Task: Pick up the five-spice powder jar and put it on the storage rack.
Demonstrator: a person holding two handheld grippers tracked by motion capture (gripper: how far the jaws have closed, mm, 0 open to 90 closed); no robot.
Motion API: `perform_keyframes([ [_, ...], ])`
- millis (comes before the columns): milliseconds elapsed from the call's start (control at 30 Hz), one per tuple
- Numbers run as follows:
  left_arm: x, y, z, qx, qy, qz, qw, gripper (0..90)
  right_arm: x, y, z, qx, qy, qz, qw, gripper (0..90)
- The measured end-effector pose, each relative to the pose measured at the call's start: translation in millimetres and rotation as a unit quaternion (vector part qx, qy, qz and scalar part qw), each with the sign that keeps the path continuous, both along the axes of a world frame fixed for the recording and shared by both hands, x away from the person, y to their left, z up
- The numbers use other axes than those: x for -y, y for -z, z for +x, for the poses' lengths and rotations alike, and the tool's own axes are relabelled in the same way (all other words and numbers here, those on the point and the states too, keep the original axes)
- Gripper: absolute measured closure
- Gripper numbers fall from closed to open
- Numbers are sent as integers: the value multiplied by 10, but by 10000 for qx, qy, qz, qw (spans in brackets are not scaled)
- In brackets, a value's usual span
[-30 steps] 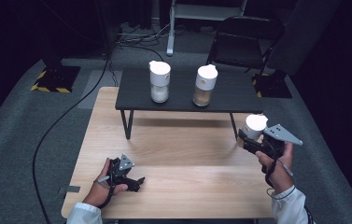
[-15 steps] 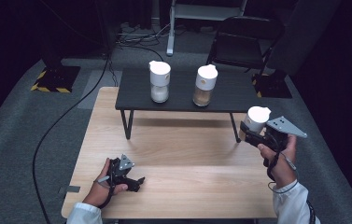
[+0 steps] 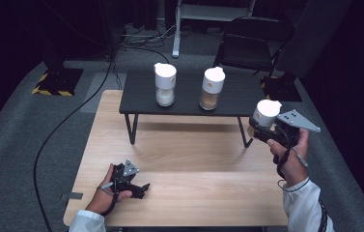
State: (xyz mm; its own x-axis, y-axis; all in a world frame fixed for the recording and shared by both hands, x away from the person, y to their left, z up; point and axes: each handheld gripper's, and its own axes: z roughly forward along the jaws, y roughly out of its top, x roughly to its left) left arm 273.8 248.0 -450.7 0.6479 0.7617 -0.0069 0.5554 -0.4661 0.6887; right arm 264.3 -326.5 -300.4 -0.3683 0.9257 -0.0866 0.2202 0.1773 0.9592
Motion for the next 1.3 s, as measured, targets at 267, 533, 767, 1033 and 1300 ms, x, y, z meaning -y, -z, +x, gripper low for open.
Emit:
perform_keyframes([
  [267,-1,1,1,1,5,-2,10000,0,-39,-113,39,75,35,5,10000,298],
  [533,0,0,0,-1,1,0,10000,0,-89,-159,118,93,79,97,9999,299],
  [767,-1,1,0,-3,0,-8,10000,0,-142,-226,182,148,107,97,9998,299],
  [1033,-1,1,1,2,7,-2,10000,0,-186,-272,299,159,204,121,9996,299],
  [1300,0,0,1,-1,2,1,10000,0,-224,-295,400,200,238,148,9994,299],
])
